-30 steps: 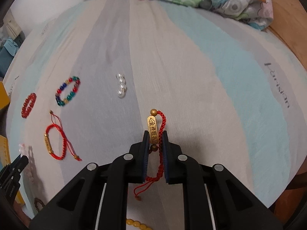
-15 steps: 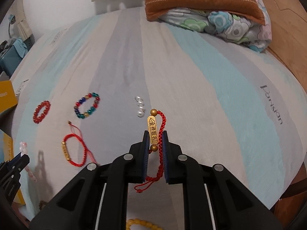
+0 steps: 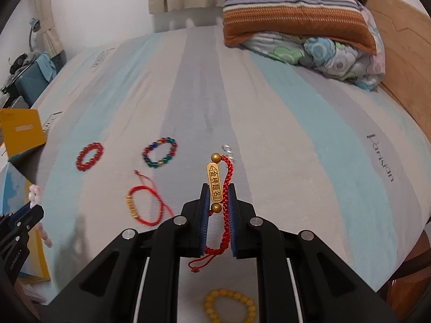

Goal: Organize jewelry
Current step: 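Carry both held bracelets over the open white box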

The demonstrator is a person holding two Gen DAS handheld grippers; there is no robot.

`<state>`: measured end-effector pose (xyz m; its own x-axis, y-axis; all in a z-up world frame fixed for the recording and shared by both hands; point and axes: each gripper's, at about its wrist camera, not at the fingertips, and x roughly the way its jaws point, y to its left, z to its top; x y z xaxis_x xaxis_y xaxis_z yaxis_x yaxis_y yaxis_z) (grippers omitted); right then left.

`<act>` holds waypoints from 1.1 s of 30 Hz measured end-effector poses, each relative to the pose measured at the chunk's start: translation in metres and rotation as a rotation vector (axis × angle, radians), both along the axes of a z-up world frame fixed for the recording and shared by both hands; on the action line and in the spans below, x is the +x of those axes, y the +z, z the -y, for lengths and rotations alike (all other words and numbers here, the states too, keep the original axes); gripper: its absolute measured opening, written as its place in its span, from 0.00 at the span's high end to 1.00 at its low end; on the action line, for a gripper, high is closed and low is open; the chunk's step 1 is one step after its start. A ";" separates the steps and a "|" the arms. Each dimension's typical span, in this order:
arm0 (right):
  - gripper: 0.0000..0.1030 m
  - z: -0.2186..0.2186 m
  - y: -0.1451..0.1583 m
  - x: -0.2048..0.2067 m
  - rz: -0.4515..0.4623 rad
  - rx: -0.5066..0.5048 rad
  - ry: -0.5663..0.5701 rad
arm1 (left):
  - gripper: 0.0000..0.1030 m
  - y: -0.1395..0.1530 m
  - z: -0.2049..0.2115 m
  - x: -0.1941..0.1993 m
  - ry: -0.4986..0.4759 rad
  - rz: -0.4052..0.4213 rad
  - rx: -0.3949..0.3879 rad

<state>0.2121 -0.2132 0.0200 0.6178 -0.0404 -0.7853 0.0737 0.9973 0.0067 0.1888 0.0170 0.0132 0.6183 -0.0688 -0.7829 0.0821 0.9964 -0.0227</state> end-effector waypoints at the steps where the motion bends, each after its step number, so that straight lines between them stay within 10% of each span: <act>1: 0.88 -0.005 0.003 -0.001 0.003 0.000 0.004 | 0.80 0.004 -0.003 -0.003 0.004 0.001 -0.004; 18: 0.88 -0.118 0.049 -0.030 0.067 0.009 0.128 | 0.80 0.075 -0.104 -0.064 0.148 0.048 -0.040; 33: 0.88 -0.249 0.078 -0.066 0.116 0.024 0.323 | 0.80 0.078 -0.221 -0.120 0.320 0.034 -0.029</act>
<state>0.1462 0.0362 0.0981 0.6810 0.1895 -0.7074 -0.2488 0.9684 0.0199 0.0686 0.2381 0.0911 0.6379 0.1117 -0.7620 -0.2342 0.9707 -0.0537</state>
